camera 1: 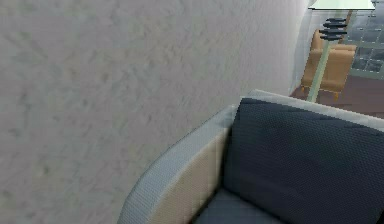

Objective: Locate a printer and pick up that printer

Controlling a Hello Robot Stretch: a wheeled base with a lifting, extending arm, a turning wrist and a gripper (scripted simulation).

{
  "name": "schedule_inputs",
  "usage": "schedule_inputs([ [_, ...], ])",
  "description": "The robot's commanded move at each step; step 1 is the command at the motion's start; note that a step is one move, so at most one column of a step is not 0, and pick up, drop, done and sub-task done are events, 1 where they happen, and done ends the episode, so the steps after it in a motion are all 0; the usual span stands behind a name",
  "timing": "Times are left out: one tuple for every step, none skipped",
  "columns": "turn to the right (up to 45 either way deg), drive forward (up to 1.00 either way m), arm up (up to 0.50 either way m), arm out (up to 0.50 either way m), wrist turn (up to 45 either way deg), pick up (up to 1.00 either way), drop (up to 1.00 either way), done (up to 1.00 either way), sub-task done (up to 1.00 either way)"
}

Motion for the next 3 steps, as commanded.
schedule_inputs([
  [0.0, 0.0, 0.0, 0.0, 45.0, 0.0, 0.0, 0.0, 0.0],
  [0.0, 0.0, 0.0, 0.0, 45.0, 0.0, 0.0, 0.0, 0.0],
  [0.0, 0.0, 0.0, 0.0, 9.0, 0.0, 0.0, 0.0, 0.0],
])
